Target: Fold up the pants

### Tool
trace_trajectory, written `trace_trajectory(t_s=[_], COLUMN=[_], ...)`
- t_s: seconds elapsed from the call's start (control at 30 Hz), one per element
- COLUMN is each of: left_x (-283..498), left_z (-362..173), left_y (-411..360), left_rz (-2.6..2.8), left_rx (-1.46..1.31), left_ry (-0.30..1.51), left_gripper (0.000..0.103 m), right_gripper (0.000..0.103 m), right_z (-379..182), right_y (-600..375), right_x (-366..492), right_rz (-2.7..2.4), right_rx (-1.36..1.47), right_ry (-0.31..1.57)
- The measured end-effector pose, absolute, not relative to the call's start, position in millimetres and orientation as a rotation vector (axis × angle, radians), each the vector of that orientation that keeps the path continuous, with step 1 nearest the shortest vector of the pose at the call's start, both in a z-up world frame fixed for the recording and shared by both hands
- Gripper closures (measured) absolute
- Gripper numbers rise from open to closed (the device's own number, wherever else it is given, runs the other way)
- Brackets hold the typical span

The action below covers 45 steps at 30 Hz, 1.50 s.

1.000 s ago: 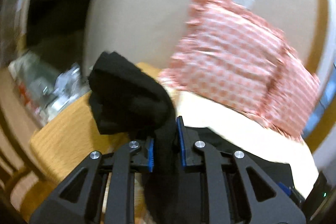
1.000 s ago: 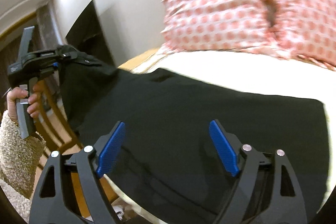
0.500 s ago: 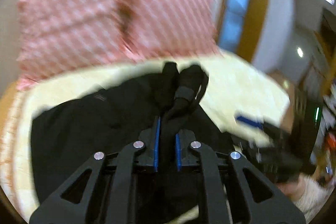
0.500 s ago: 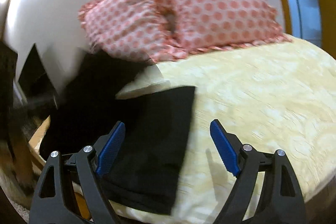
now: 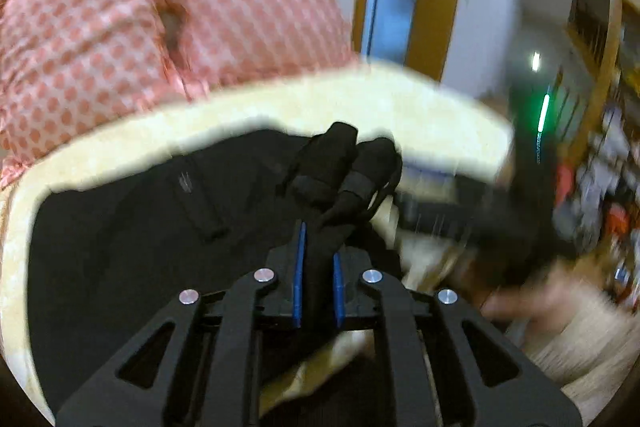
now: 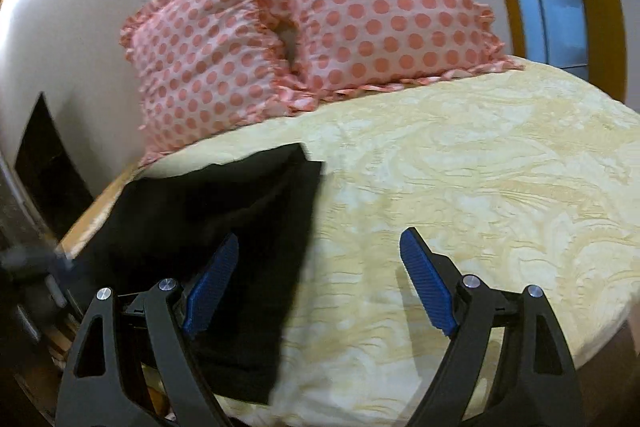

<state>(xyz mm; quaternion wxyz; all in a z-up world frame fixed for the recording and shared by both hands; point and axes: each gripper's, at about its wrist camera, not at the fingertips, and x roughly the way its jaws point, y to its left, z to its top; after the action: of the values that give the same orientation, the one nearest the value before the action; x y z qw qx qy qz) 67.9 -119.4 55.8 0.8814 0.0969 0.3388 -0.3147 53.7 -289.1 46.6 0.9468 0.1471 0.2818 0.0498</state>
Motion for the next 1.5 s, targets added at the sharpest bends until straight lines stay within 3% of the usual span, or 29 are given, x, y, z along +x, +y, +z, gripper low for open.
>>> trace_trajectory(t_s=[0.13, 0.2, 0.33, 0.5, 0.77, 0.9, 1.0, 1.07, 1.1, 1.17, 1.3, 1.43, 1.5], left_x=[65.1, 64.2, 51.5, 59.0, 93.8, 113.0, 111.1, 108.1, 104.7, 99.5, 92.9, 95.8, 95.0], left_z=[40.8, 43.6, 55.4, 81.0, 58.1, 27.9, 20.1, 20.5, 19.9, 17.3, 14.4, 15.2, 14.7], left_y=[-115.0, -112.0, -91.8, -44.2, -10.0, 0.3, 6.7, 9.3, 11.2, 11.9, 10.5, 8.2, 8.8], left_rz=[-0.659, -0.665, -0.686, -0.460, -0.189, -0.155, -0.171, -0.182, -0.192, -0.204, -0.214, -0.223, -0.228], left_rx=[0.185, 0.171, 0.119, 0.061, 0.094, 0.062, 0.033, 0.029, 0.029, 0.042, 0.052, 0.052, 0.051], left_ry=[0.716, 0.705, 0.671, 0.539, 0.614, 0.778, 0.808, 0.807, 0.798, 0.777, 0.744, 0.737, 0.732], left_gripper=[0.090, 0.084, 0.042, 0.019, 0.011, 0.009, 0.008, 0.008, 0.008, 0.006, 0.003, 0.002, 0.002], right_gripper=[0.019, 0.019, 0.019, 0.021, 0.021, 0.020, 0.020, 0.019, 0.012, 0.009, 0.009, 0.011, 0.017], right_z=[51.4, 61.9, 85.5, 96.7, 77.0, 42.8, 45.4, 54.4, 59.5, 62.8, 50.4, 43.1, 42.2], right_y=[-309.5, -313.9, -306.9, -260.4, -196.2, -189.5, -186.5, -192.1, -200.7, -220.1, -259.8, -264.9, -261.4], right_x=[49.0, 47.5, 51.5, 67.0, 72.6, 85.7, 80.1, 76.6, 79.5, 92.9, 132.9, 153.9, 161.3], right_rz=[0.037, 0.032, 0.138, 0.318, 0.454, 0.349, 0.335, 0.337, 0.330, 0.323, 0.302, 0.310, 0.329], right_rx=[0.319, 0.310, 0.302, 0.224, 0.087, 0.001, -0.020, 0.009, 0.054, 0.150, 0.369, 0.397, 0.388], right_ry=[0.568, 0.541, 0.493, 0.484, 0.553, 0.719, 0.702, 0.669, 0.669, 0.706, 0.849, 0.890, 0.896])
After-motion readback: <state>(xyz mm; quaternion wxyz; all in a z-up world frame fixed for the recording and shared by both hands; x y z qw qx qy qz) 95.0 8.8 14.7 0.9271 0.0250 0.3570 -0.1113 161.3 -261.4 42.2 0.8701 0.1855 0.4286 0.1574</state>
